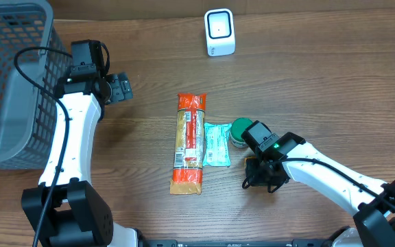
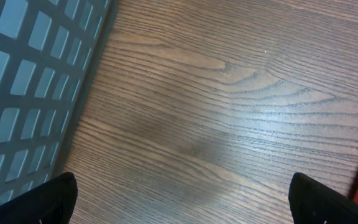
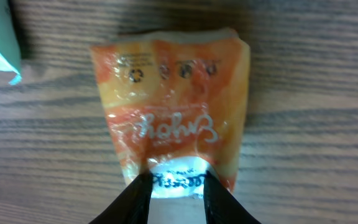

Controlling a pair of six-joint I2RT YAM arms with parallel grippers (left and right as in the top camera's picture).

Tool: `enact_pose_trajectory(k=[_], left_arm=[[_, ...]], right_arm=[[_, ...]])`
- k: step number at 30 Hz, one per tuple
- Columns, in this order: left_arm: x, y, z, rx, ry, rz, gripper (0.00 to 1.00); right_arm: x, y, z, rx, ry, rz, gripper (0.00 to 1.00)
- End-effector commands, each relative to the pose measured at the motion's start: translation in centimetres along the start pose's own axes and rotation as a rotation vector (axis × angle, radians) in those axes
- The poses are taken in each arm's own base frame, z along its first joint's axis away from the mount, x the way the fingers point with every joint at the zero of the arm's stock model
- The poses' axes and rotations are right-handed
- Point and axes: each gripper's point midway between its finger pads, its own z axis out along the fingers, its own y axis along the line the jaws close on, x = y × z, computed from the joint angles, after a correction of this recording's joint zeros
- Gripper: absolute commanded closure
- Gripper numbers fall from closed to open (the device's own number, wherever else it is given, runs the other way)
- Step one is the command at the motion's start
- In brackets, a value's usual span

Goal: Scan the item barcode

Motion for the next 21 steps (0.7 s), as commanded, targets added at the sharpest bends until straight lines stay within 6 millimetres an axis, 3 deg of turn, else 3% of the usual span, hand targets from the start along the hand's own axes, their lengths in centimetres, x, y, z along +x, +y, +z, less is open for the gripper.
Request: enact_pose_trajectory(k=[1,16,21], left_arm=[[-0.6,0.0,-0.3,-0.003,-0.016,-0.003,0.0],[-0.6,0.0,-0.3,-0.003,-0.016,-0.004,0.0],[-0.6,0.0,-0.3,-0.003,-0.016,-0.003,0.0]], right_arm=[[0.3,0.0,0.3,-0.012,-0.009,0.003,0.69],[0.6,-0.3,1.1,-0.014,-0.01,0.002,0.47],[-1.3,1.3,-0.9,-0.048,-0.052,-0.01,0.43]])
